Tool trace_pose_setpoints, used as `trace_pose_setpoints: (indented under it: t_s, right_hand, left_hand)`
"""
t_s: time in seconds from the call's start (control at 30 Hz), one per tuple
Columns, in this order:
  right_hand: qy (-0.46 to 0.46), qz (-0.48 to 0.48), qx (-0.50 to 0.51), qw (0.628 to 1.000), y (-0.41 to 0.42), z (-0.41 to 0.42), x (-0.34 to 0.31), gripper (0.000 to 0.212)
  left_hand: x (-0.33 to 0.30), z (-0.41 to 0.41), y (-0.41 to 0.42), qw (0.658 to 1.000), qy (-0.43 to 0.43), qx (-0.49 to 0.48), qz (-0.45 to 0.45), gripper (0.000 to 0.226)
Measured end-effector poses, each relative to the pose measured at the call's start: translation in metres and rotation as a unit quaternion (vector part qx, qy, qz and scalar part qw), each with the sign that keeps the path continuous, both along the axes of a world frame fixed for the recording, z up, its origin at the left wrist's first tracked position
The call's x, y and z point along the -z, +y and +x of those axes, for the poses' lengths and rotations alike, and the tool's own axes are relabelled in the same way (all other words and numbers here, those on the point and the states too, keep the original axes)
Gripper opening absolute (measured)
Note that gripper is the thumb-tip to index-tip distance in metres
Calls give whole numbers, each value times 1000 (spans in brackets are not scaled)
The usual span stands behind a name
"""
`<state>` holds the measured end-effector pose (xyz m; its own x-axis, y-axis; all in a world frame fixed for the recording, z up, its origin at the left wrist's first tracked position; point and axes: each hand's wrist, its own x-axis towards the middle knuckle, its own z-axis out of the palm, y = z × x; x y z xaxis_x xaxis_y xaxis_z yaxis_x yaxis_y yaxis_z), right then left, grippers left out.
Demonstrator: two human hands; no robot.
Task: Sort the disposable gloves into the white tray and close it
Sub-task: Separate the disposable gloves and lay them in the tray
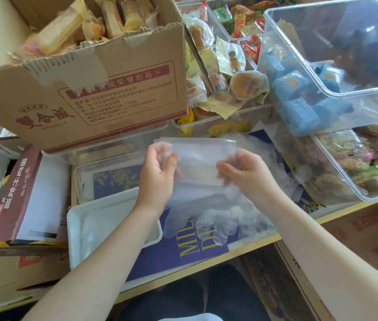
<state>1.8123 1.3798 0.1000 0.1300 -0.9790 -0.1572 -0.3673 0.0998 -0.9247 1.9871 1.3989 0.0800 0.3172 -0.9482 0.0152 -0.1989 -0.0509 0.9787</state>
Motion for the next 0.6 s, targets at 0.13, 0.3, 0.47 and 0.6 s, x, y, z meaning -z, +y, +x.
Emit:
trace_pose_setpoints:
  t_s: [0.13,0.3,0.47,0.6]
  right_hand:
    - [-67,21,-20,997,-3,-6,1,10]
    - [-71,43,-53,995,-8,-12,6,9]
    - [-73,86,-90,989,-12,-16,6,12]
    - [-116,116,-59,985,-15,-20,7,36]
  left_hand:
    - [5,11,0,993,76,73,61,55]
    - [7,19,1,985,73,127,88,15]
    - [6,20,-6,987,49,133,76,18]
    - [8,21,-8,984,51,151,83,18]
